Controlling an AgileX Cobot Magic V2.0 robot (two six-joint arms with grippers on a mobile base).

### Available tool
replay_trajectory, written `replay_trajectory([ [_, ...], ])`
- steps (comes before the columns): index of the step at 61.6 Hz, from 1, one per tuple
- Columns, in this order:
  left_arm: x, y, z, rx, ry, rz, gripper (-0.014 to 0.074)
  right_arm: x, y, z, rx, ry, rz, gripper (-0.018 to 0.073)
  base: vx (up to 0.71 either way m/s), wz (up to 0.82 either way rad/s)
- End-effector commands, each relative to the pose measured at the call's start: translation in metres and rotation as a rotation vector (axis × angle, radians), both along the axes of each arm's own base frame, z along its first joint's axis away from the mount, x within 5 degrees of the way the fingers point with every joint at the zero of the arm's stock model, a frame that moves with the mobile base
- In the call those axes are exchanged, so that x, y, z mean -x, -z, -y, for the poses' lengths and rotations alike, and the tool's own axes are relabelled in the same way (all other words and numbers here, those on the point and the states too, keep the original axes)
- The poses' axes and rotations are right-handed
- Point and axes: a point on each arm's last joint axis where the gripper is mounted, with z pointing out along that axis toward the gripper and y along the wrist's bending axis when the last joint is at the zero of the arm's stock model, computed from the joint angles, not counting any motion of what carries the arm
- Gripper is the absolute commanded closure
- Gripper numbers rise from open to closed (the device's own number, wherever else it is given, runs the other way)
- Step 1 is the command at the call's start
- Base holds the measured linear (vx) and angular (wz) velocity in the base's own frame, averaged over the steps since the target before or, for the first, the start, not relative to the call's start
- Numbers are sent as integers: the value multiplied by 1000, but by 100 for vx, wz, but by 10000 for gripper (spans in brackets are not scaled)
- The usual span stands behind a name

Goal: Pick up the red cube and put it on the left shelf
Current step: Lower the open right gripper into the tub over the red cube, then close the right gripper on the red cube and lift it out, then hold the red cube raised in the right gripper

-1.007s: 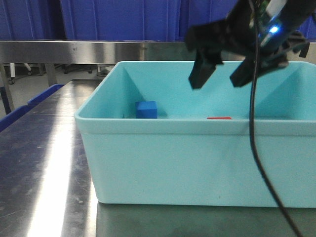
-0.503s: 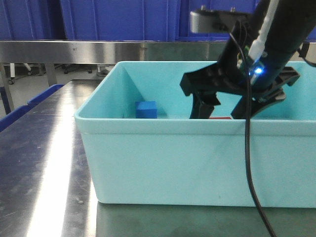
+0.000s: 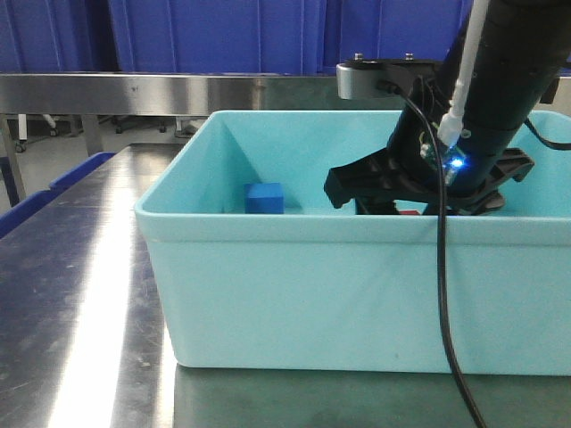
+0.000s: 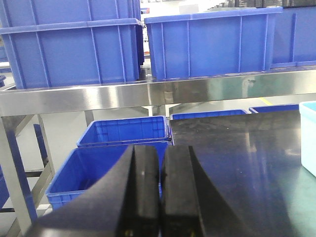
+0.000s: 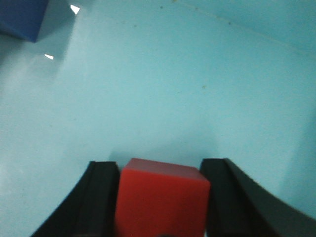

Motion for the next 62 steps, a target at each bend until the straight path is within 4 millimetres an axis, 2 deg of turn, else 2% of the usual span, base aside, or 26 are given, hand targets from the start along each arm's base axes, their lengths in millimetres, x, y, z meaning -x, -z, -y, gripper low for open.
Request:
replay_trajectory([
  [1, -1, 0, -1, 17, -7, 52, 491, -4, -26, -2, -50, -14, 110, 369, 0, 0],
  [5, -1, 0, -1, 17, -7, 52, 491, -2, -33, -1, -63, -14, 133, 527, 0, 0],
  [10, -1, 0, -1, 17, -7, 52, 491, 1, -48, 1, -93, -16, 188, 482, 0, 0],
  [18, -1, 0, -1, 17, -7, 52, 491, 10, -82, 7, -133, -36, 324, 504, 0, 0],
  [31, -1, 0, -1, 17, -7, 52, 491, 39, -141, 28, -148, -79, 558, 504, 0, 0],
  [38, -1, 0, -1, 17, -7, 52, 491, 58, -161, 41, -162, -92, 669, 504, 0, 0],
  [47, -1, 0, -1, 17, -7, 52, 491, 82, -169, 69, -205, -43, 799, 504, 0, 0],
  [62, -1, 0, -1, 17, -7, 52, 491, 127, -164, 126, -150, 147, 890, 504, 0, 0],
])
